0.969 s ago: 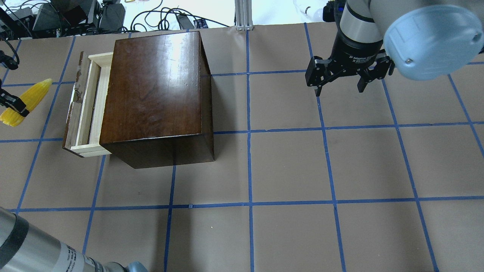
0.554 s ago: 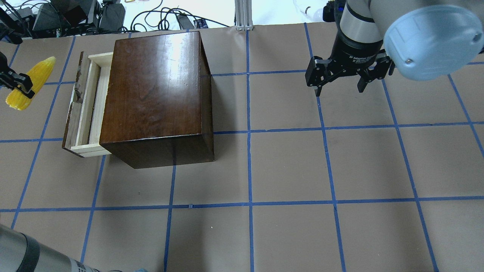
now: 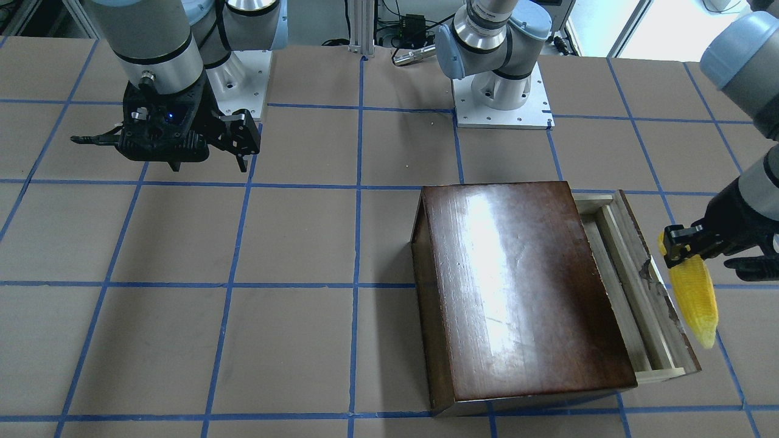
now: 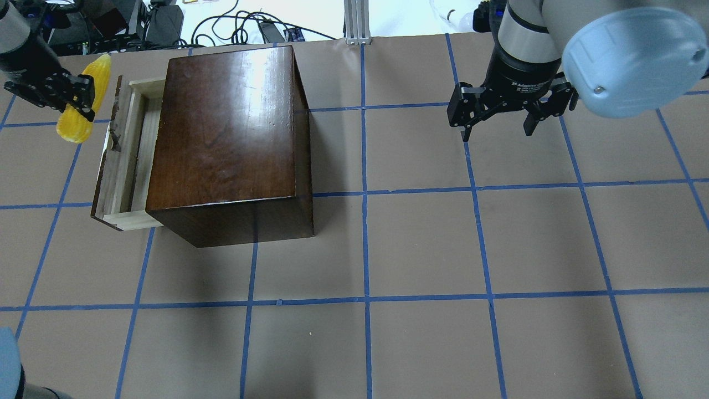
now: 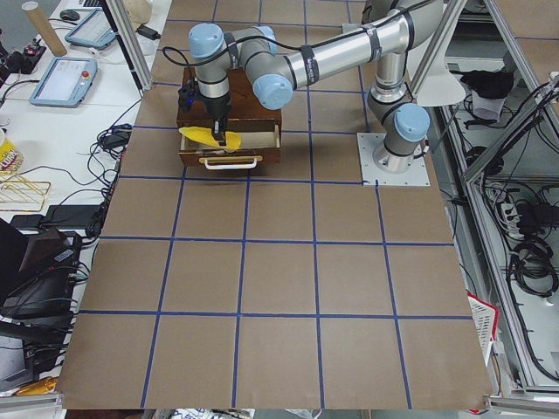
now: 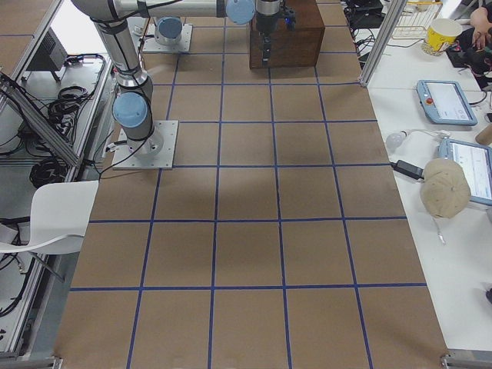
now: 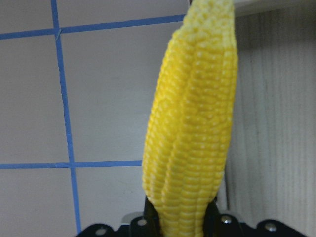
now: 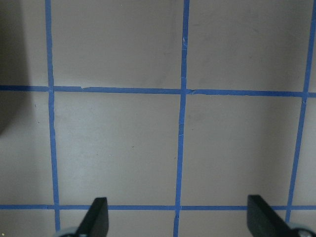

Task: Open drawer and put corn inside
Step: 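Carry the corn over the open drawer and lower it inside, then open the left gripper to release the corn in the drawer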

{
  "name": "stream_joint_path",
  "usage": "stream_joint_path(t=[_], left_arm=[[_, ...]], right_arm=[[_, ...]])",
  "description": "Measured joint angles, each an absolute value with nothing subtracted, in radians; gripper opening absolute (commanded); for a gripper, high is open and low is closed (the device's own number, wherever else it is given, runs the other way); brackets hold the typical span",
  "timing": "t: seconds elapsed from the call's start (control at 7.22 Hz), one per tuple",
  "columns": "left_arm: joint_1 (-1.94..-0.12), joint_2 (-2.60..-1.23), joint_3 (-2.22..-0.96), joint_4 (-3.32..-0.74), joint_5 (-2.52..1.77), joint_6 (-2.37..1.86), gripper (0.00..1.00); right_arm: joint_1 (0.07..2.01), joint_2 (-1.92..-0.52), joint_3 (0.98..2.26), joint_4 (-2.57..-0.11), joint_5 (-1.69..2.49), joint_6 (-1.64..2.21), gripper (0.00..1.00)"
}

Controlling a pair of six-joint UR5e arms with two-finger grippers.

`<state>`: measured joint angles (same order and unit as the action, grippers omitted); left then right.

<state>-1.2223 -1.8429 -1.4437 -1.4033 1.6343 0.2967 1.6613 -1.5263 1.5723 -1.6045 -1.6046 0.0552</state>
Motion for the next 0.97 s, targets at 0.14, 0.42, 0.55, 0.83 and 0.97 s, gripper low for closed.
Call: stream_joint_path(t=[0.14, 0.42, 0.55, 0.83, 0.97], left_arm=[[-1.239, -1.845, -1.449, -1.41, 1.606, 0.223, 0.0], [-1.25, -1.857, -1.456, -1.415, 1.579, 0.146, 0.0], [-1.252, -1.861, -1.462, -1.416, 1.571, 0.118, 0.0], [-1.251, -1.864, -1.482, -1.415, 1.555, 0.099, 0.0], [-1.248, -1.865, -1.489, -1.414, 1.555, 0.1, 0.69]], right_arm=[[1.661, -1.526, 1.572, -1.605, -1.605, 0.055, 1.0], [1.661, -1.526, 1.572, -1.605, -1.605, 0.055, 1.0], [1.661, -1.526, 1.572, -1.605, -1.605, 0.055, 1.0], [1.661, -1.526, 1.572, -1.605, -1.605, 0.055, 1.0], [1.661, -1.526, 1.572, -1.605, -1.605, 0.055, 1.0]])
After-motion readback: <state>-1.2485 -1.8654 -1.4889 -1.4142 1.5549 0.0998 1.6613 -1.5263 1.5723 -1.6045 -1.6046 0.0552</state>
